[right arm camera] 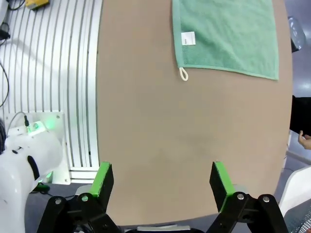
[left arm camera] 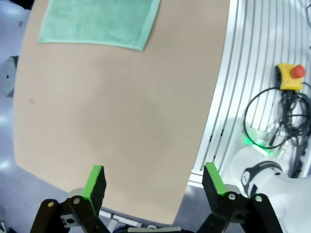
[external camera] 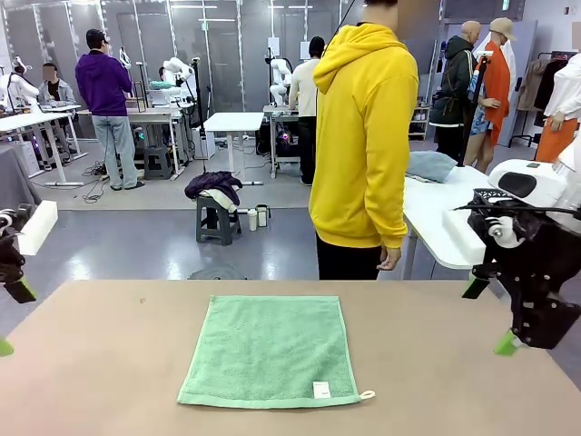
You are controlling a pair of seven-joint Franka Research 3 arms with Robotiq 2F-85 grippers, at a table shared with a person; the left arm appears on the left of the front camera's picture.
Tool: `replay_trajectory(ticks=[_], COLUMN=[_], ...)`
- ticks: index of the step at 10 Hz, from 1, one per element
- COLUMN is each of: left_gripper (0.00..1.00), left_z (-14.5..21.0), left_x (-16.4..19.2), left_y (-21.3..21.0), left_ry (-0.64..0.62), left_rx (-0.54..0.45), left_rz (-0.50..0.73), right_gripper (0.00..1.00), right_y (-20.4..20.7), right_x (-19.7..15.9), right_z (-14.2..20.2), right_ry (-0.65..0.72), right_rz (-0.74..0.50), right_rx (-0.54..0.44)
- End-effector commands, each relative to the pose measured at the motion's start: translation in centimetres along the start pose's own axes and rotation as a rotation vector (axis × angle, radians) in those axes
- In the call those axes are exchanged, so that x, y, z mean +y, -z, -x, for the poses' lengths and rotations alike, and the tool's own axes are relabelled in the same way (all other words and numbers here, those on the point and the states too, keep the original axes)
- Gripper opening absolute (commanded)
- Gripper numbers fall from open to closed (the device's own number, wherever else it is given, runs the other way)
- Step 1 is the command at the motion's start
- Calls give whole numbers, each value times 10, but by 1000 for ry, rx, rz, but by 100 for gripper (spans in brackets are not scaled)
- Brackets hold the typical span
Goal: Fold the towels and place them in the basket.
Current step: When a person lays out a Towel with hook on the table, fold it in half twice.
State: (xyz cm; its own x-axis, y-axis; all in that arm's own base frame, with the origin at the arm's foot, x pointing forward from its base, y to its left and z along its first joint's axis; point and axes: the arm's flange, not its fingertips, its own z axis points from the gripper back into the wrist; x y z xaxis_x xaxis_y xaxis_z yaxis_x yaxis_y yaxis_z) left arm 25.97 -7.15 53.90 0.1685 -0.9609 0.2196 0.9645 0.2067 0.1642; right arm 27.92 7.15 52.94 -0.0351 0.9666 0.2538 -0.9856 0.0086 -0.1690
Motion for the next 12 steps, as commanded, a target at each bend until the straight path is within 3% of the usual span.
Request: replay_trajectory(ticks=[1, 6, 9, 12], left_gripper=[100, 100, 100, 100], left_z=[0, 0, -46, -78], left_x=[-3, -2, 13, 30], left_y=[-4, -3, 48, 108], left_ry=[-2, 9, 89, 132], left_rx=[-4, -20, 84, 110], left_rz=[-11, 3, -45, 52], right_gripper=[100, 100, 100, 100], right_y=[-2, -1, 50, 104], right_x=[5, 2, -14, -37], right_z=[-2, -4, -53, -83], right_ry=[-32, -42, -29, 28], right_rz=[-5, -5, -66, -105], right_rx=[7, -6, 81, 158])
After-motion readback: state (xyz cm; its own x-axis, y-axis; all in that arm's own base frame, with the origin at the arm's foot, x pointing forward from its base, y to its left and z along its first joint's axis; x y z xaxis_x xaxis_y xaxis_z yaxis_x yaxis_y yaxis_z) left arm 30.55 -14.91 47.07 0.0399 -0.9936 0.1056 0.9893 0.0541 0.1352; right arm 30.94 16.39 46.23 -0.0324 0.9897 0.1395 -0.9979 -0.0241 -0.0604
